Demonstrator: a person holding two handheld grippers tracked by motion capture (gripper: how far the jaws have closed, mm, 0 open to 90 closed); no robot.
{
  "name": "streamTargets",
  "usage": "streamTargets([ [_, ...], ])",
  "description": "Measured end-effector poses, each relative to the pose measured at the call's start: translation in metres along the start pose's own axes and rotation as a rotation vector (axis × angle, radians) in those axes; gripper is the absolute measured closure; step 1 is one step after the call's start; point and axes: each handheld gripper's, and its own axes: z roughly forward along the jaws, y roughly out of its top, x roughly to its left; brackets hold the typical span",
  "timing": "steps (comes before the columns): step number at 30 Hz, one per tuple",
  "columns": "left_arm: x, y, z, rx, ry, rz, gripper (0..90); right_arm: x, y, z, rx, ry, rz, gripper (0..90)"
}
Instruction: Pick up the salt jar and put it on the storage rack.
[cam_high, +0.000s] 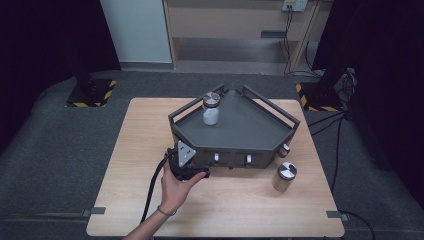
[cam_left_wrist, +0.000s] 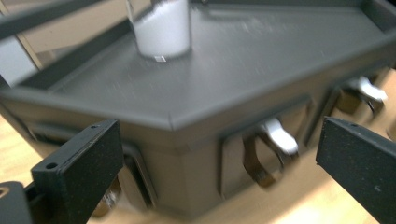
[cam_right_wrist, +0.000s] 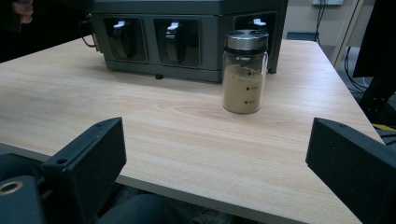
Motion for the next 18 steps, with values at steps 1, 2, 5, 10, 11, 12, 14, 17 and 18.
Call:
streamTargets([
  [1,-0.001,-0.003,-0.002,0.004,-0.004,0.000,0.0,0.000,0.000,0.000,0.000,0.001,0.000,5.0],
  [2,-0.004,-0.009,-0.004,0.015,-0.009,-0.003,0.0,0.000,0.000,0.000,0.001,0.005,-0.001,5.1],
  [5,-0.007,-0.015,-0.006,0.037,-0.015,-0.013,0.0,0.001,0.001,0.000,0.002,0.007,-0.006,5.0],
  [10,-0.010,-0.023,-0.011,0.054,-0.026,-0.016,0.0,0.001,0.001,0.000,0.004,0.007,-0.009,5.0],
  [11,-0.011,-0.025,-0.012,0.057,-0.028,-0.020,0.0,0.001,0.001,0.000,0.004,0.007,-0.009,5.0],
  [12,-0.012,-0.027,-0.014,0.064,-0.029,-0.025,0.0,0.001,0.001,0.000,0.004,0.007,-0.009,5.0],
  [14,-0.014,-0.033,-0.020,0.077,-0.036,-0.052,0.1,0.001,0.001,0.000,0.005,0.007,-0.011,5.0],
  [17,-0.014,-0.034,-0.026,0.095,-0.048,-0.041,0.0,0.001,0.001,0.000,0.006,0.008,-0.012,5.1],
  [18,-0.014,-0.035,-0.028,0.097,-0.046,-0.040,0.1,0.001,0.001,0.000,0.006,0.009,-0.013,5.0],
])
